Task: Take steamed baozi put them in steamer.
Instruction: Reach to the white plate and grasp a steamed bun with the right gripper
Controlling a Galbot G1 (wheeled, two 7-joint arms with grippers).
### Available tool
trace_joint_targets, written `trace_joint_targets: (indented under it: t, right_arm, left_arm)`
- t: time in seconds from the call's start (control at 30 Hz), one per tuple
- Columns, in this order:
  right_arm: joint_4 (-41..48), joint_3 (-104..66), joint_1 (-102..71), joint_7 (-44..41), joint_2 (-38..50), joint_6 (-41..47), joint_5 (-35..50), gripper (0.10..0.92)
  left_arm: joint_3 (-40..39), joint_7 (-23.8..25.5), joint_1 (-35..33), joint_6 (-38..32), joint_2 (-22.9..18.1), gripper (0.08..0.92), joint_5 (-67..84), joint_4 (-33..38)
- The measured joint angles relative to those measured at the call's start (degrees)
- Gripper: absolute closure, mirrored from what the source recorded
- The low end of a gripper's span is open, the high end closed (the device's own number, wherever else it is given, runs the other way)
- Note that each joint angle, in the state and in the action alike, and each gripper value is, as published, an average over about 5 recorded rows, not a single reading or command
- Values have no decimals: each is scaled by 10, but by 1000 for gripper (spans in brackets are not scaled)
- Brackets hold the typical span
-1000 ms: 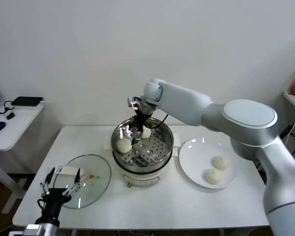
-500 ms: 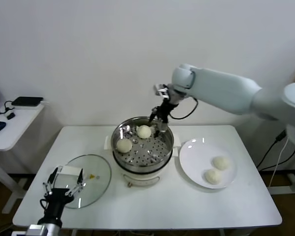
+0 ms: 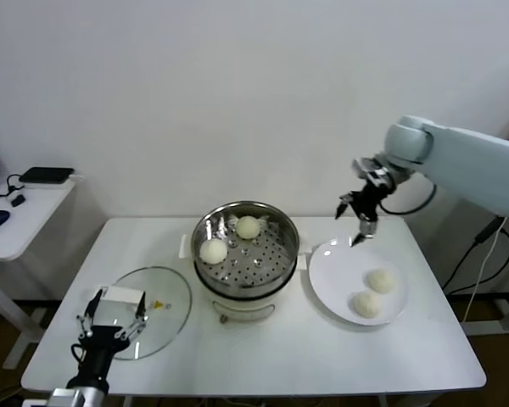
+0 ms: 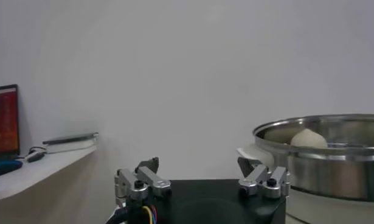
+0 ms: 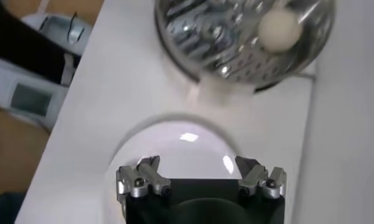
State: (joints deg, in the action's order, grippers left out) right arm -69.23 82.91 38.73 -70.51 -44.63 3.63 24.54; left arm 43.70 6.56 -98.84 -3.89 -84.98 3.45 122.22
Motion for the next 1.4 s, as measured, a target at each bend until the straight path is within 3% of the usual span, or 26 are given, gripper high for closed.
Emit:
trace_joint_targets:
  t: [0.57, 1.4]
  right_arm:
    - [-11, -81, -158, 7, 56, -7, -142, 203]
    - [58, -150, -271, 29, -2, -15, -196, 203]
  left_arm:
    - [0, 0, -8, -3, -5, 177, -2, 3]
    - [5, 0, -8, -7, -4, 177, 3, -12]
